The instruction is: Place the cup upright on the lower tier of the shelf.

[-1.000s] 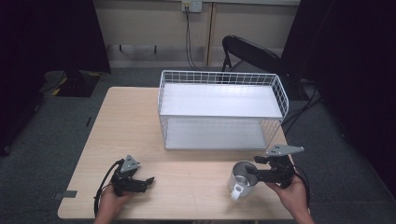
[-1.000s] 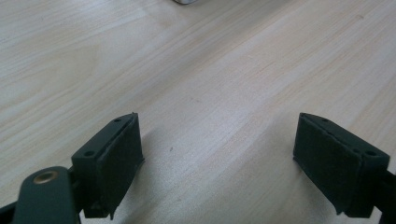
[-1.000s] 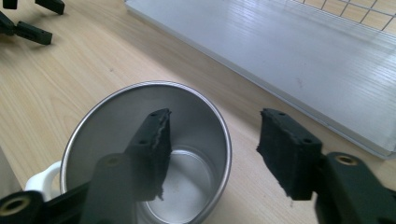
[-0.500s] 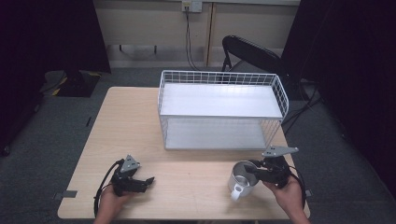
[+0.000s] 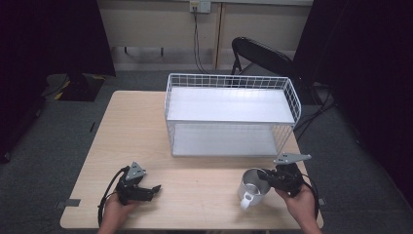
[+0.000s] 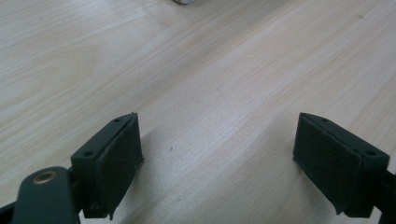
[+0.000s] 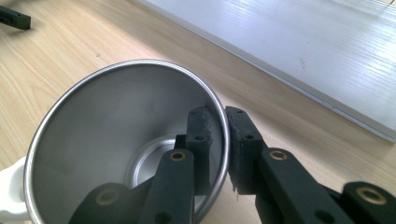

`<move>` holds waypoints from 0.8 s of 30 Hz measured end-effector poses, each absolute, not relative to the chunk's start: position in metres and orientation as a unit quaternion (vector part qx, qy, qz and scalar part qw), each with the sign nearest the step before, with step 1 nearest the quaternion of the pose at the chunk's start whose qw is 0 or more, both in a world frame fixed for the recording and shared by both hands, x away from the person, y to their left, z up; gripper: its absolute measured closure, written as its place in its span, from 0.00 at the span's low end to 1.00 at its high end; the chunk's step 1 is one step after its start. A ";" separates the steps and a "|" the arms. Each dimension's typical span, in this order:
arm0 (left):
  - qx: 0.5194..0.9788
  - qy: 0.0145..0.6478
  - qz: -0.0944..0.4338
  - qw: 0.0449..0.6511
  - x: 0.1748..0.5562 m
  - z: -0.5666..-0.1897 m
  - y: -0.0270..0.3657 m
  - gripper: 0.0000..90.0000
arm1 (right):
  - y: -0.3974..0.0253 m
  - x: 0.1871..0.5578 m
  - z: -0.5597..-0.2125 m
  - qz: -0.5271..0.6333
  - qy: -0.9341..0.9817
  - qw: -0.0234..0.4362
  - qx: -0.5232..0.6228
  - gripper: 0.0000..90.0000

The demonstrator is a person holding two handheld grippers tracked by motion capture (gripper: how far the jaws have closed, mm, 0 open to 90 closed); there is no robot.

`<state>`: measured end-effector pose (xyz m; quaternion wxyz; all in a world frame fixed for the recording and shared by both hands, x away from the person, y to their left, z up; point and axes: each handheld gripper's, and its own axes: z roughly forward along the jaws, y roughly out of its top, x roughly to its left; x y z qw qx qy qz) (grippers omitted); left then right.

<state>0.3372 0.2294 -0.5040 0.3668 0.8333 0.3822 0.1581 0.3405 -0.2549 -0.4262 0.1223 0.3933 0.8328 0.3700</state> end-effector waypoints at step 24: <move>0.834 0.382 0.158 0.366 0.337 -0.504 0.229 0.16 | -0.241 0.344 -0.422 0.378 0.832 0.119 0.389 0.91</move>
